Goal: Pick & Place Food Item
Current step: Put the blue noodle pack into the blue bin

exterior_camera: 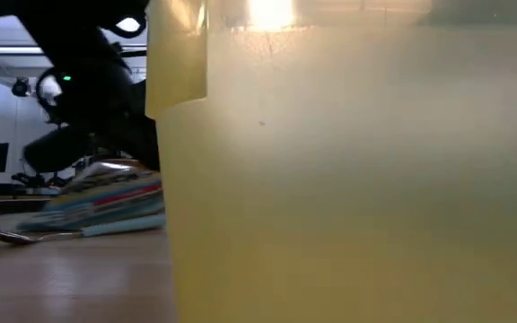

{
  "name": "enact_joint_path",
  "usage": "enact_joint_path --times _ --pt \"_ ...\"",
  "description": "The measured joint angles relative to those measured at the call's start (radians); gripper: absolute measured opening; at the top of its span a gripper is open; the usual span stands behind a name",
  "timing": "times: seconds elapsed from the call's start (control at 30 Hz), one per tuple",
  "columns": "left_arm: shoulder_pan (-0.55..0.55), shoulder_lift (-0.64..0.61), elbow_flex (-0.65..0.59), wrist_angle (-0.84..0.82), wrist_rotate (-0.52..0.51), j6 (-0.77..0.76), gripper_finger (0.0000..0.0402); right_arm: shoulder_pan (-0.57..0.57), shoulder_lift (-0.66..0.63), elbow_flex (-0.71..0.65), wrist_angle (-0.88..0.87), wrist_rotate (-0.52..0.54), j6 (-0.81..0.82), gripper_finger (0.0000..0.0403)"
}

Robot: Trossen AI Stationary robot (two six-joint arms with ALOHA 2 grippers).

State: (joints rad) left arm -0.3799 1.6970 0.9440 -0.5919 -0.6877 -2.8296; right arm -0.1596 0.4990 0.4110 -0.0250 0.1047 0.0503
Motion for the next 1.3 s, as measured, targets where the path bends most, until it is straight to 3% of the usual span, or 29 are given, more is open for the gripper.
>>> enact_joint_path --times 0.4,0.77,1.1,1.3 --pt "0.164 0.0 0.0 0.244 -0.099 0.523 0.0002 0.0 0.0 0.0 0.0 0.0 -0.001 0.0316" --pt "0.267 0.0 0.0 0.557 -0.094 1.033 0.0002 0.0 0.0 0.0 0.0 0.0 0.001 0.0315" --pt "0.29 0.001 0.0 0.643 -0.008 1.122 0.0002 0.0 0.0 0.0 0.0 0.0 0.001 0.0315" --pt "0.293 0.038 0.0 0.859 -0.007 1.385 0.0002 0.0 0.0 0.0 0.0 0.0 -0.001 0.0315"
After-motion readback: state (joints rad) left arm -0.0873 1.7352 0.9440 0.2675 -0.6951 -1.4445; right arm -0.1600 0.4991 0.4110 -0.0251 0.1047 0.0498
